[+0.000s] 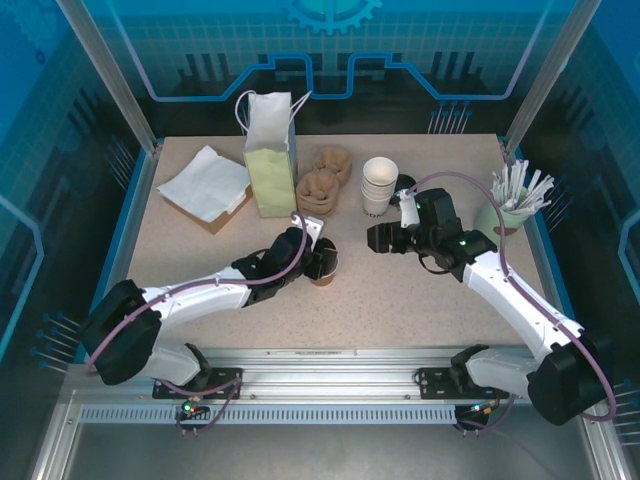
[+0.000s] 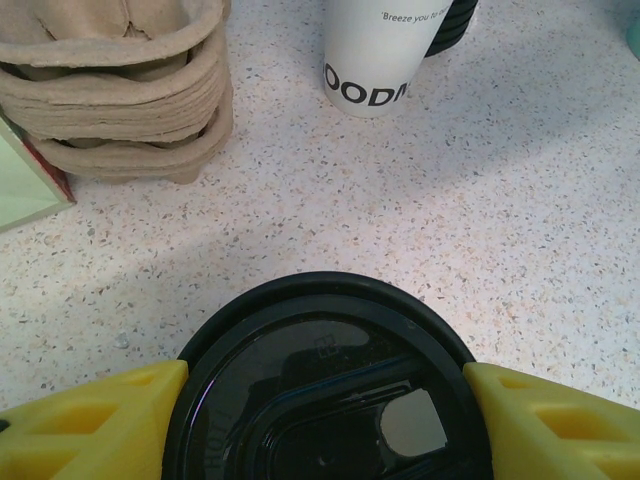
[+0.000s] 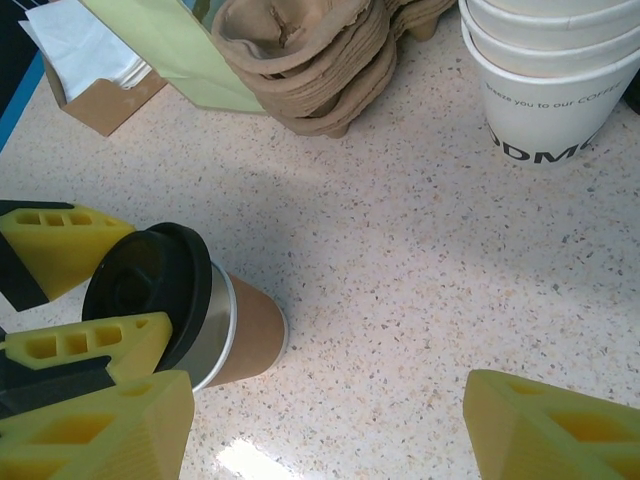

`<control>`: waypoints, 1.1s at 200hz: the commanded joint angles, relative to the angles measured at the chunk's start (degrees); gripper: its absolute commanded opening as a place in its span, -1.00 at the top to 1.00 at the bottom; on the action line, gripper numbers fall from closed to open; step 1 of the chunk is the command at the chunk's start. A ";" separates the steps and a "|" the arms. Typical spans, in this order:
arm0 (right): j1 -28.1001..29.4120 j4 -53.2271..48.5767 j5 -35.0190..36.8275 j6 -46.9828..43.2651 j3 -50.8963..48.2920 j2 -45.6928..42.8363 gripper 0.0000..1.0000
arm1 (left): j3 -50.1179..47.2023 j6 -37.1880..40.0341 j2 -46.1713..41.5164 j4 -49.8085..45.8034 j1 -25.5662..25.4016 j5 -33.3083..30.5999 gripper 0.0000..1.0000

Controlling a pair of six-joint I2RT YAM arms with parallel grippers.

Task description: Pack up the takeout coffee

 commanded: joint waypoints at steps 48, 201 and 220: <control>-0.50 -0.93 -0.53 -0.88 0.71 -0.49 -0.46 | 1.70 0.45 1.49 -2.22 -0.84 -0.92 -0.33; -0.27 -0.94 -0.82 -0.59 0.62 -0.56 -0.47 | 3.07 2.67 2.48 -4.44 -2.93 -3.88 -0.39; -0.30 -1.02 -0.71 -0.60 0.65 -0.62 -0.47 | 3.44 3.17 2.20 -4.67 -3.29 -4.21 -0.39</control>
